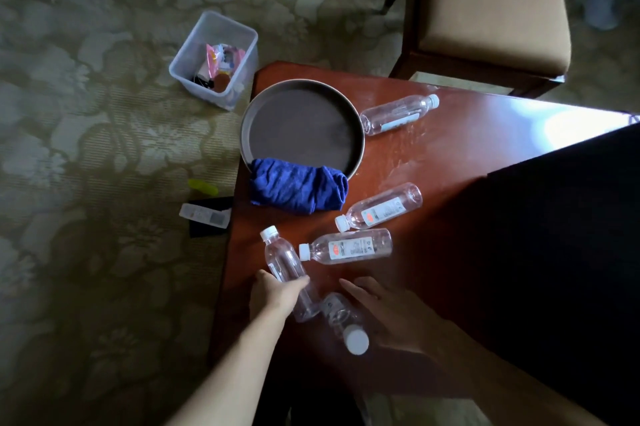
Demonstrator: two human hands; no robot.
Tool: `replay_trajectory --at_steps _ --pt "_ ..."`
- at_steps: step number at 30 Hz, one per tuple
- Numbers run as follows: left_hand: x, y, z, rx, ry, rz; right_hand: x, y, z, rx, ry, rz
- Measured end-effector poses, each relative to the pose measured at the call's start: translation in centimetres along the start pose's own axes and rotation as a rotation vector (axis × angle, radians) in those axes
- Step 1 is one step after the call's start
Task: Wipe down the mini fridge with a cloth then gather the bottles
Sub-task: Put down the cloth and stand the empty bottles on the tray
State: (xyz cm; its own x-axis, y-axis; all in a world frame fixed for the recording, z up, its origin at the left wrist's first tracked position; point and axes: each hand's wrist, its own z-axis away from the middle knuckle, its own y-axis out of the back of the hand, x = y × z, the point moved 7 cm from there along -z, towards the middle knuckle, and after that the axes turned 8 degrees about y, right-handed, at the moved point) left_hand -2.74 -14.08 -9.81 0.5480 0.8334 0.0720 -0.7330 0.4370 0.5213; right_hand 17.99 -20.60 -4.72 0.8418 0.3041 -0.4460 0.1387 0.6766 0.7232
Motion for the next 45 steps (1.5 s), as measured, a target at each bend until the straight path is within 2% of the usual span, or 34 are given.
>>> replay_trajectory --at_steps 3,6,9,15,19,23,26,33,39,45 --pt "-0.5 -0.6 -0.2 0.009 -0.035 0.090 -1.1 -0.4 0.0 0.105 0.012 0.005" --pt "-0.8 -0.9 -0.3 -0.005 -0.057 0.144 -2.0 -1.4 -0.8 0.140 0.018 -0.195" --pt "-1.2 -1.0 -0.4 -0.030 -0.061 0.186 -2.3 -2.2 -1.4 0.200 0.004 -0.262" --pt "-2.3 0.5 -0.3 -0.020 -0.095 0.249 -2.8 -1.7 -0.8 0.255 -0.160 -0.419" --pt "-1.7 3.6 0.9 0.070 -0.225 0.341 -2.4 1.5 0.0 0.377 -0.305 -0.546" --pt "1.5 8.2 2.2 0.202 -0.405 0.476 -1.5 5.4 -0.3 0.533 -0.397 -0.605" --pt "5.1 11.5 3.0 0.285 -0.553 0.564 -0.6 9.5 -1.5 0.645 -0.373 -0.568" --pt "13.7 14.9 2.2 0.218 -0.692 0.781 3.2 17.7 -6.4 0.842 -0.331 -0.618" --pt "19.1 13.5 -1.4 0.262 -0.765 0.607 7.3 22.1 -12.4 0.867 -0.335 -0.646" --pt "20.9 11.3 -4.5 0.339 -0.862 0.449 9.9 23.7 -19.1 0.814 -0.332 -0.667"
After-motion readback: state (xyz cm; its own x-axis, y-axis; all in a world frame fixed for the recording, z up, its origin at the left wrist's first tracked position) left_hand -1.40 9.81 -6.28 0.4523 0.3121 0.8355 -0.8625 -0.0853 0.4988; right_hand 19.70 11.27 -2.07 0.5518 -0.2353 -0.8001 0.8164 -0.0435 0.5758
